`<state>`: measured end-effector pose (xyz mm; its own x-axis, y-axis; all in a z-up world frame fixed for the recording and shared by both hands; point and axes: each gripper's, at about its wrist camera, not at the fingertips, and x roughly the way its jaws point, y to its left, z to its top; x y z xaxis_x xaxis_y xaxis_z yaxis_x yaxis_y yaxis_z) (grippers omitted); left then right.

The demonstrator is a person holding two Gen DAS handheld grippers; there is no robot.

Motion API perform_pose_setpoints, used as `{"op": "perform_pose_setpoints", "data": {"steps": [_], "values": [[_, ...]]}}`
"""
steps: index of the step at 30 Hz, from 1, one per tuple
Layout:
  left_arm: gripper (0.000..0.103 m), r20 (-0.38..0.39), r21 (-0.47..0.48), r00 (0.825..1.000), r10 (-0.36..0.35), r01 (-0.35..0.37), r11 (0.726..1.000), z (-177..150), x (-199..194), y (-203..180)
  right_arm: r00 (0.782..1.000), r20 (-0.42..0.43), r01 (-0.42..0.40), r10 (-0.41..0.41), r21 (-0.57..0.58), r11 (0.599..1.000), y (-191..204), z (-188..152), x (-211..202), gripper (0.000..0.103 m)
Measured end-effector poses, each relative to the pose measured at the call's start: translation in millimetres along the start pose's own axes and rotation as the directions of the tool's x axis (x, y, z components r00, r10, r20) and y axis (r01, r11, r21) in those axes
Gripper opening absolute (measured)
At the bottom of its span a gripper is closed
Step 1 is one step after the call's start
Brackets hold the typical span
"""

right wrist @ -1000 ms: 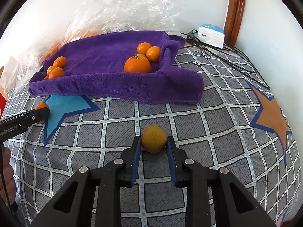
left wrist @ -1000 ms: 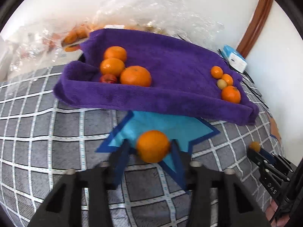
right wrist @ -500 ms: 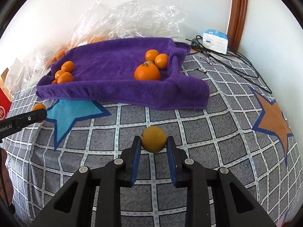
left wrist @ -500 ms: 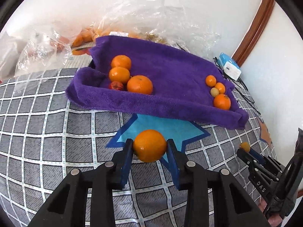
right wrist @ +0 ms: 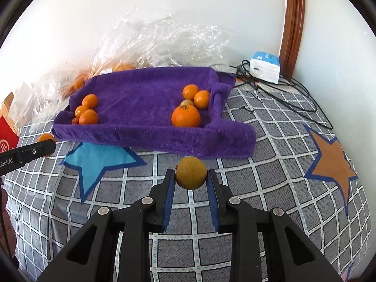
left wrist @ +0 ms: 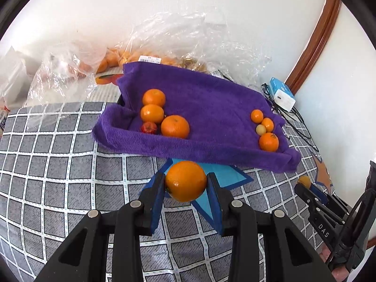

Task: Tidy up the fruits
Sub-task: 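Lift both held fruits off the blue star and carry them over the towel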

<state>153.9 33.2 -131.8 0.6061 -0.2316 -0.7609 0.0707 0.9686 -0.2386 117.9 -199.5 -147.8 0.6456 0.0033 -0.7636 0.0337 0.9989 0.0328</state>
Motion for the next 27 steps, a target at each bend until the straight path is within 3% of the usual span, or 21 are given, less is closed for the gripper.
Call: {"op": "perform_pose_setpoints", "data": {"steps": [12, 27], "values": [[0.034, 0.008, 0.002, 1.000, -0.015, 0.015, 1.000, 16.0, 4.6, -3.2, 1.000, 0.028, 0.005, -0.005, -0.002, 1.000, 4.5, 19.4, 0.1, 0.027], [0.034, 0.014, -0.039, 1.000, -0.004, 0.004, 0.999, 44.6, 26.1, 19.6, 1.000, 0.017, 0.005, -0.005, 0.008, 1.000, 7.2, 47.4, 37.0, 0.027]]}}
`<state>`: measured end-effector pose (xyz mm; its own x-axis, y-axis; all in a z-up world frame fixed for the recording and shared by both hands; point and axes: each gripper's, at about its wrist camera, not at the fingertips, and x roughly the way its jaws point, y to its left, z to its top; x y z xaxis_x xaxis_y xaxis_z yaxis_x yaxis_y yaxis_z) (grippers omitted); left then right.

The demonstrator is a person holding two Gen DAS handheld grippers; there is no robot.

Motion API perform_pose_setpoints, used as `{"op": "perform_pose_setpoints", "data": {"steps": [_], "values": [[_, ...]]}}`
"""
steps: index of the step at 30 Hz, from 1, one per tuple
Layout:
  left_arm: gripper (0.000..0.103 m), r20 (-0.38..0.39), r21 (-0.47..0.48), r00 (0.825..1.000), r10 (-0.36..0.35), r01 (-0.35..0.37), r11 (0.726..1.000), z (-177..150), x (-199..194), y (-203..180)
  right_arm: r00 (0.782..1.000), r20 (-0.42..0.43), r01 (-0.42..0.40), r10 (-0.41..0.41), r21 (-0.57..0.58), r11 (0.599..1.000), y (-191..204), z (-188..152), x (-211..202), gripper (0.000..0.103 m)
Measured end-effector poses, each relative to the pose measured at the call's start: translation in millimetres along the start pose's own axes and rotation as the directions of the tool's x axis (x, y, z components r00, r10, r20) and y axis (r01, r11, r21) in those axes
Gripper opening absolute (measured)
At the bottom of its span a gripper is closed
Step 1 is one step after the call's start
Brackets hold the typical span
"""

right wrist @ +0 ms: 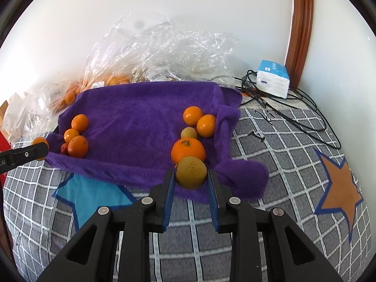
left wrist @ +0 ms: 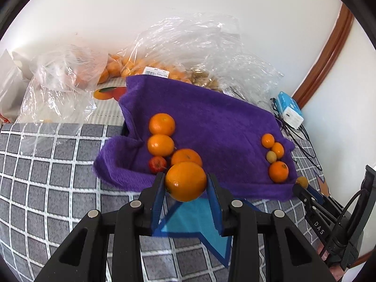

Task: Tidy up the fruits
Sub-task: 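Lift both held fruits off the blue star and carry them over the towel, then lower both fruits onto the towel and open both grippers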

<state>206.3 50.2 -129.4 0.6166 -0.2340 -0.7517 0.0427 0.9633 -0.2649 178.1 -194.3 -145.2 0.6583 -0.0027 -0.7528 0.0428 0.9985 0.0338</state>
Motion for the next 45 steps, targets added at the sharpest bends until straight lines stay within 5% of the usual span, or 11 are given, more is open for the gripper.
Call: {"op": "perform_pose_setpoints", "data": {"steps": [21, 41, 45], "values": [[0.034, -0.026, -0.009, 1.000, 0.001, -0.001, 1.000, 25.9, 45.0, 14.7, 1.000, 0.025, 0.008, -0.006, -0.077, 0.997, 29.2, 35.0, 41.9, 0.027], [0.034, -0.026, -0.026, 0.999, -0.030, 0.030, 0.999, 29.2, 55.8, 17.6, 0.998, 0.054, 0.045, -0.037, -0.149, 0.988, 43.5, 25.1, 40.3, 0.027], [0.034, -0.036, -0.032, 0.999, -0.025, 0.024, 0.999, 28.6, 56.0, 17.7, 0.999, 0.042, 0.032, -0.026, -0.137, 0.990, 38.9, 24.9, 39.8, 0.036]]}}
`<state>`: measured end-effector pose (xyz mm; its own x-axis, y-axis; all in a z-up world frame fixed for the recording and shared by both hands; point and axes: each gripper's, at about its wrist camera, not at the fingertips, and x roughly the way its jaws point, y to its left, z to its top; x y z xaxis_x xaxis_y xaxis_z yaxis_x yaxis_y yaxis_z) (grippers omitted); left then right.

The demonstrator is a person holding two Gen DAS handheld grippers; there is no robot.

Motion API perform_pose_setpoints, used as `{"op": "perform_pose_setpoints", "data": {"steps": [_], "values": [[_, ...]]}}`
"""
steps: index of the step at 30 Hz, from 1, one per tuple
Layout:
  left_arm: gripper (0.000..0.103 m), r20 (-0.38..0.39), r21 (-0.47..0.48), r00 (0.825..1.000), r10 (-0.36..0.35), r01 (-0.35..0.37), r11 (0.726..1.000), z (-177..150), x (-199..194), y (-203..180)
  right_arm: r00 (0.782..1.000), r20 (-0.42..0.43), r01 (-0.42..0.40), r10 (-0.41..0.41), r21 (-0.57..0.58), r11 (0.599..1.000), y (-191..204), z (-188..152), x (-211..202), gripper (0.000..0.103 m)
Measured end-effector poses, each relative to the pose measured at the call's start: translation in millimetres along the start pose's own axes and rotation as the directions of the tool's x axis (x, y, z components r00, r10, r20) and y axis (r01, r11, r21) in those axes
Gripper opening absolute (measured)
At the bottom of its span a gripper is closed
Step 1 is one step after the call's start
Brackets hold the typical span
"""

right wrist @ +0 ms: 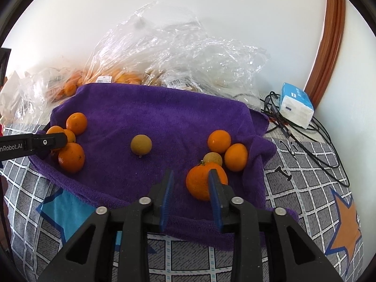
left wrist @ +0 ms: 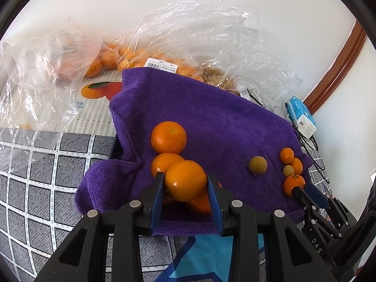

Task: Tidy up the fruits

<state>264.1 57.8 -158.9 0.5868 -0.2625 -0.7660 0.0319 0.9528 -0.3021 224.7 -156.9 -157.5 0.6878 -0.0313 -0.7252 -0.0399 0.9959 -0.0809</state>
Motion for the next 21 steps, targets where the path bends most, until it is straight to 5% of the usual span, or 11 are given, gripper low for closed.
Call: {"op": "perform_pose_setpoints", "data": {"steps": [3, 12, 21], "values": [[0.053, -0.014, 0.000, 1.000, 0.000, 0.000, 1.000, -0.4, -1.5, -0.7, 1.000, -0.018, -0.003, 0.003, 0.017, 1.000, -2.9, -0.2, 1.5, 0.048], [0.061, -0.028, -0.023, 0.999, -0.027, 0.026, 0.999, -6.6, -16.7, 1.3, 0.998, -0.051, -0.033, 0.036, 0.055, 0.998, -10.6, -4.2, 2.0, 0.058], [0.068, 0.013, 0.001, 0.999, 0.031, -0.031, 1.000, -15.0, -55.3, -8.3, 0.998, -0.052, -0.033, 0.039, 0.103, 0.994, -22.8, -8.6, -20.2, 0.062]]}}
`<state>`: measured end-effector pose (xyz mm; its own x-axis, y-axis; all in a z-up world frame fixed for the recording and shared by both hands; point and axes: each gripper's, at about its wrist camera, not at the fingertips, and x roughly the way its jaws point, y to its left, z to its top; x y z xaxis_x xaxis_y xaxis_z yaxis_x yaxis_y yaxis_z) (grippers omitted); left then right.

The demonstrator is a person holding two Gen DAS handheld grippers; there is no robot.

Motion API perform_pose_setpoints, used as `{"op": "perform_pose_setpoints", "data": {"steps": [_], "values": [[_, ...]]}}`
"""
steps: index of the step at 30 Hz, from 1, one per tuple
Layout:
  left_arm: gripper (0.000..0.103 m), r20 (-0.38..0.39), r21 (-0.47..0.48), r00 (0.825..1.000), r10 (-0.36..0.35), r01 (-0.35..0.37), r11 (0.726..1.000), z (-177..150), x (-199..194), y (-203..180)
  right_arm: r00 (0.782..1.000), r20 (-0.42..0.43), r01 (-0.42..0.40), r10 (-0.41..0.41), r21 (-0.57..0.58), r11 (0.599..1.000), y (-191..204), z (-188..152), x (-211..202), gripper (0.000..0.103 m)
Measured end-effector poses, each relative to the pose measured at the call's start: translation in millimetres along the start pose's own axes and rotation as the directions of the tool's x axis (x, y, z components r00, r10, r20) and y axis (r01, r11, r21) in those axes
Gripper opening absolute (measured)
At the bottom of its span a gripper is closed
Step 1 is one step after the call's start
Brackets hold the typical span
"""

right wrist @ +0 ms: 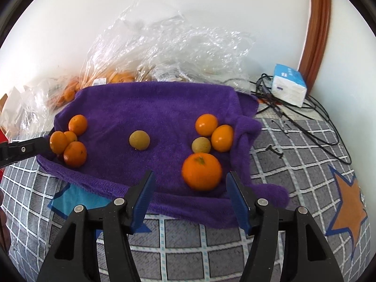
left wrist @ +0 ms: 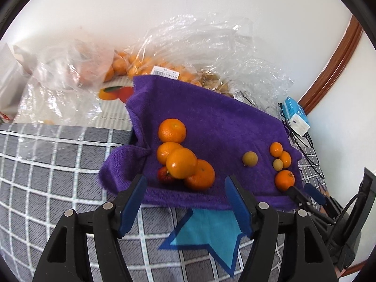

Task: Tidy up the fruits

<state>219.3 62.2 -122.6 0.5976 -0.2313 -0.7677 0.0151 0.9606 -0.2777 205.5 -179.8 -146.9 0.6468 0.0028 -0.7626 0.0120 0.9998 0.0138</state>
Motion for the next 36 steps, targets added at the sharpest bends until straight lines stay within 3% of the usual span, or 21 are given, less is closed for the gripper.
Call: {"op": "perform_pose_setpoints", "data": {"steps": [8, 18, 23, 25, 36], "values": [[0.075, 0.074, 0.047, 0.996, 0.042, -0.046, 0.998, -18.9, -54.2, -21.6, 0.997, 0.069, -0.014, 0.013, 0.016, 1.000, -7.1, -0.2, -59.2, 0.062], [0.089, 0.179, 0.115, 0.982, 0.064, -0.085, 0.990, -54.8, -127.4, -50.0, 0.996, 0.086, -0.011, 0.008, 0.034, 0.999, -20.4, -17.7, -132.7, 0.067], [0.098, 0.225, 0.093, 0.972, 0.074, -0.096, 0.991, -72.9, -157.5, -49.5, 0.991, 0.126, 0.032, -0.033, 0.007, 0.999, -21.2, -29.6, -164.3, 0.083], [0.098, 0.235, 0.101, 0.969, 0.080, -0.106, 0.989, -80.4, -165.2, -52.6, 0.988, 0.150, 0.018, -0.019, 0.006, 1.000, -22.1, -34.2, -175.7, 0.095], [0.100, 0.280, 0.129, 0.954, 0.111, -0.152, 0.980, -116.4, -195.0, -69.7, 0.985, 0.173, -0.002, -0.005, 0.039, 0.999, -31.6, -61.3, -210.1, 0.100]]}}
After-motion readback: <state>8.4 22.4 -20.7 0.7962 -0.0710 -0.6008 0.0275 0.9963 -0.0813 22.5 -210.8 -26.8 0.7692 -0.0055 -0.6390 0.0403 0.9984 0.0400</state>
